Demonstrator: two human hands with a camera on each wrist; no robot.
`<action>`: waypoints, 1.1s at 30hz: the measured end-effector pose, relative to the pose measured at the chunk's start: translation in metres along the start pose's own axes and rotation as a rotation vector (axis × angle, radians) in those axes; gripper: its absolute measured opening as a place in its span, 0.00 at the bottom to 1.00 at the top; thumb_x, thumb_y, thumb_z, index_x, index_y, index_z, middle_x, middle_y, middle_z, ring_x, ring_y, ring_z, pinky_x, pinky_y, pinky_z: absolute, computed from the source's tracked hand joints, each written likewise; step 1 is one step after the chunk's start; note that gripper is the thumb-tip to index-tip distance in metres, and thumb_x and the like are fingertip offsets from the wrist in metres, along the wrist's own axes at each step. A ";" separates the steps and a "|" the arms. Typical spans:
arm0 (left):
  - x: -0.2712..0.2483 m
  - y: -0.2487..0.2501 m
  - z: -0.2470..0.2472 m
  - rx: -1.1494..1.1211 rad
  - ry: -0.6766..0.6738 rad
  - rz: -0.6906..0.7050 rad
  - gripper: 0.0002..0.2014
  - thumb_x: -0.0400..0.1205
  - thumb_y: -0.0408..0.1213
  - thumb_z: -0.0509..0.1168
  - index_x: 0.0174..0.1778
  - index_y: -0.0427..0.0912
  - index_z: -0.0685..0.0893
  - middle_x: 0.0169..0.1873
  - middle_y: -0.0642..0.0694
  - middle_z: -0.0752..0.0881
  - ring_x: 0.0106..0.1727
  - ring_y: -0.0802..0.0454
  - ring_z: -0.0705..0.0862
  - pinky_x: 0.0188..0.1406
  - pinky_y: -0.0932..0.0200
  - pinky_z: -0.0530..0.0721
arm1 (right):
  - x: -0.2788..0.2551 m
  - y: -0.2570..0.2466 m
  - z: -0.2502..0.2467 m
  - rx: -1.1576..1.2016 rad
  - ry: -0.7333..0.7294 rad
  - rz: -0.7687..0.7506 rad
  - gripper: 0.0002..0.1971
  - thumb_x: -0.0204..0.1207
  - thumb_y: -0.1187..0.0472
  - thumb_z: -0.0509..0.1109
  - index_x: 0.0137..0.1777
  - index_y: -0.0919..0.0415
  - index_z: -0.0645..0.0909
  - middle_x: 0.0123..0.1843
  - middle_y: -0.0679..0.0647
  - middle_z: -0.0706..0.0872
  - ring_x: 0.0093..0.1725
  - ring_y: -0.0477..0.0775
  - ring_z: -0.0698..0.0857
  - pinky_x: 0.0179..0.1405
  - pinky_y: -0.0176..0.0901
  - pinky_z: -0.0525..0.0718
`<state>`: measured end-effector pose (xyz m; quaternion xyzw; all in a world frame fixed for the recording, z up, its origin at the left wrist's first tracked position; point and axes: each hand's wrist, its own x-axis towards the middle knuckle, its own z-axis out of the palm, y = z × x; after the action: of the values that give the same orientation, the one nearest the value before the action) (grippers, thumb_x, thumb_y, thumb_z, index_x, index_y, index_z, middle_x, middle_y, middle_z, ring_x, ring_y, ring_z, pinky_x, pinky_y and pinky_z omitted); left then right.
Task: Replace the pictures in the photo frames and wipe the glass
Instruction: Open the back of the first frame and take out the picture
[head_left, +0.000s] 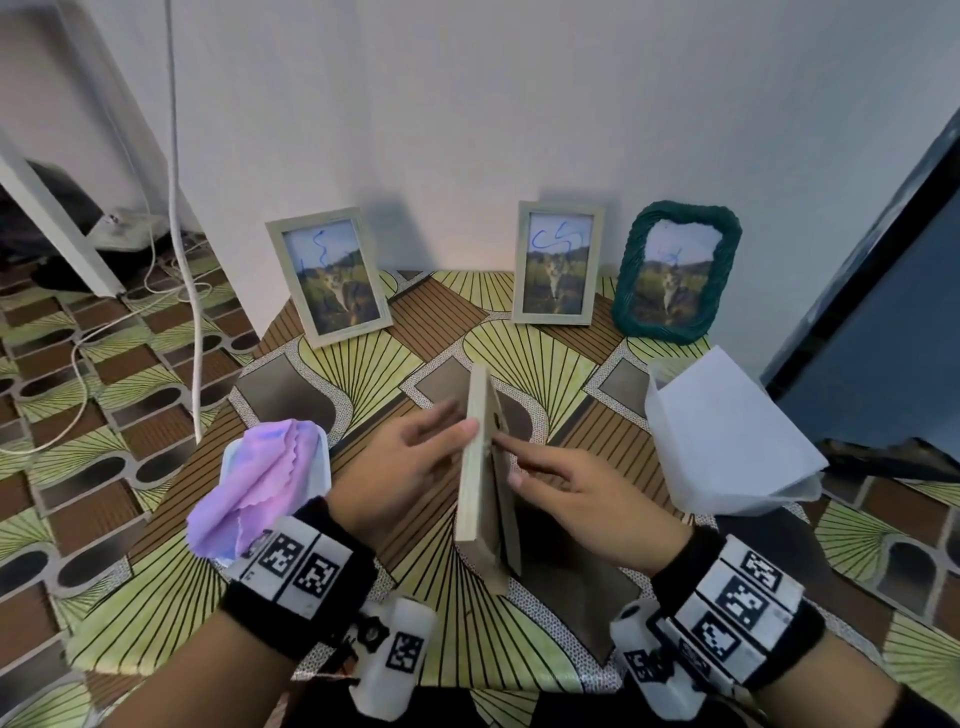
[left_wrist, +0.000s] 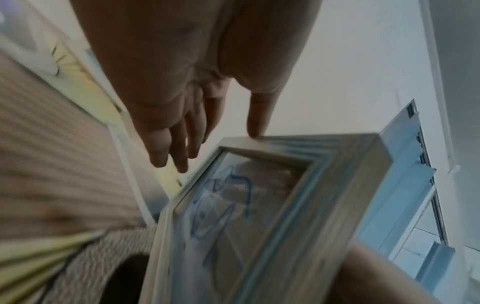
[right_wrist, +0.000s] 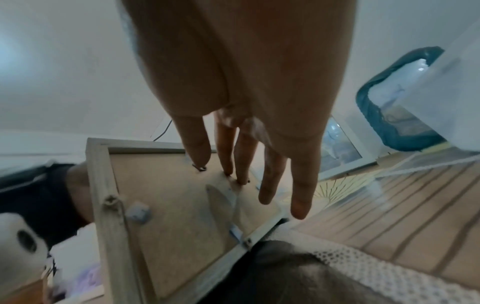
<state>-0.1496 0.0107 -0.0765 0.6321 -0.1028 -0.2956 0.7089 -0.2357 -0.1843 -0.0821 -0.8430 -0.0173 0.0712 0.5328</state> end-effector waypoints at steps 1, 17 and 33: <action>-0.002 0.004 -0.004 0.034 0.030 0.041 0.25 0.81 0.35 0.68 0.75 0.39 0.76 0.65 0.44 0.87 0.65 0.48 0.86 0.68 0.49 0.82 | 0.001 0.002 0.001 -0.063 -0.015 0.001 0.25 0.85 0.53 0.64 0.81 0.44 0.69 0.77 0.39 0.76 0.75 0.37 0.74 0.76 0.42 0.74; -0.037 -0.040 -0.029 0.435 0.058 0.115 0.25 0.76 0.17 0.70 0.60 0.51 0.83 0.55 0.52 0.90 0.58 0.59 0.88 0.55 0.69 0.84 | -0.024 0.015 -0.008 -0.643 0.017 -0.150 0.14 0.80 0.52 0.69 0.64 0.53 0.84 0.58 0.46 0.88 0.57 0.45 0.83 0.60 0.43 0.81; -0.026 -0.036 -0.024 1.362 -0.002 0.322 0.26 0.78 0.47 0.72 0.72 0.45 0.78 0.68 0.50 0.79 0.68 0.54 0.76 0.65 0.65 0.70 | -0.007 0.015 -0.005 -0.783 0.027 -0.144 0.12 0.76 0.49 0.74 0.54 0.54 0.89 0.50 0.46 0.84 0.49 0.45 0.81 0.52 0.41 0.81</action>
<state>-0.1679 0.0441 -0.1090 0.9124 -0.3582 -0.0570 0.1900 -0.2422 -0.1958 -0.0930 -0.9799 -0.0953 0.0104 0.1749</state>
